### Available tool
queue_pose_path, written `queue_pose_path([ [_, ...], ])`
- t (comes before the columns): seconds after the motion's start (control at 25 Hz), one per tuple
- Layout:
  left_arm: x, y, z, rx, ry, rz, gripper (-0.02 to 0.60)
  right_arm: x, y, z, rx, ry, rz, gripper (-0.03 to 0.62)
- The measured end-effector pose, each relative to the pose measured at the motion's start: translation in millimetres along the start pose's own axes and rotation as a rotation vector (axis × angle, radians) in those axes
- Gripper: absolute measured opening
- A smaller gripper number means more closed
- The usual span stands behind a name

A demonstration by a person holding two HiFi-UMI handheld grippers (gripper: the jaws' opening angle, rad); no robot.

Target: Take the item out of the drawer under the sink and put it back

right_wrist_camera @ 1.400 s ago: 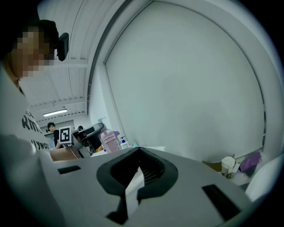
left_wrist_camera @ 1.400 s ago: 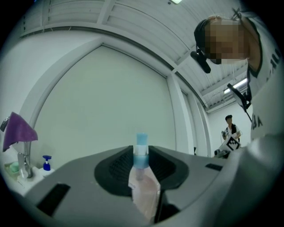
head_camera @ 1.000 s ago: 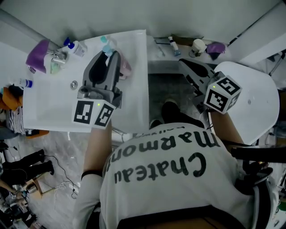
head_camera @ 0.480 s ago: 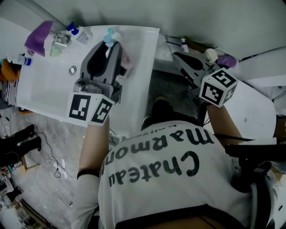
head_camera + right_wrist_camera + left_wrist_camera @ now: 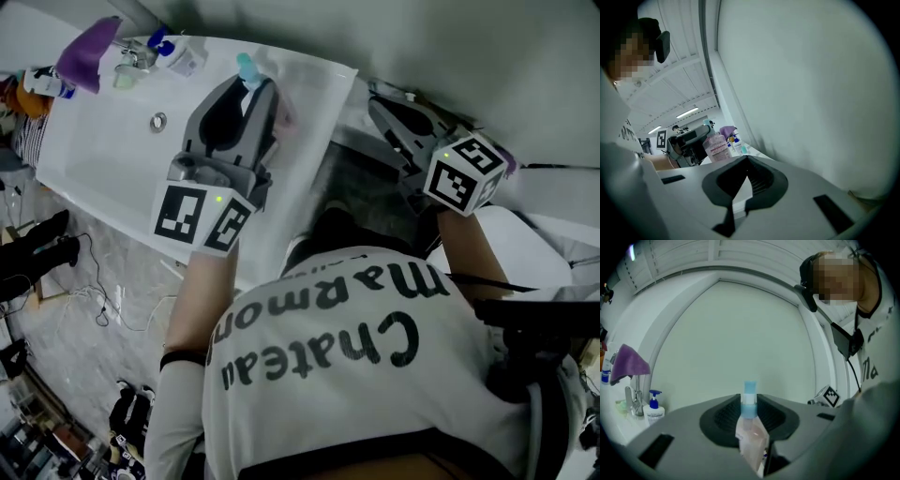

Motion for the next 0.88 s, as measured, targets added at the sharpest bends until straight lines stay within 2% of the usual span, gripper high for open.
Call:
queue_pose_path([
  [0.32, 35.8, -22.6, 6.0, -0.099, -0.001, 0.061, 0.110, -6.6, -9.0, -41.8, -0.032, -0.025, 0.002, 0.011],
  [0.44, 41.8, -26.8, 3.1, -0.129, -0.026, 0.086, 0.110, -7.4, -5.7, -51.6, -0.038, -0.039, -0.004, 0.011],
  [0.64, 47.8, -38.7, 2.4, -0.126, -0.057, 0.125, 0.110, -9.8, -6.7, -65.8, -0.039, -0.054, -0.009, 0.011],
  [0.88, 35.6, -47.2, 4.6, -0.175, -0.058, 0.122, 0.110, -12.1, -8.7, -83.2, -0.038, -0.074, -0.022, 0.011],
])
Point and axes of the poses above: the fingertips, and each gripper's own axes: y backward along the fingers, z to its left, x out of its underside, the point moved 6 cm from there along y, backward along the fingers, and after that the axes turned 13 degrees about -z, right-handed, at the moved point
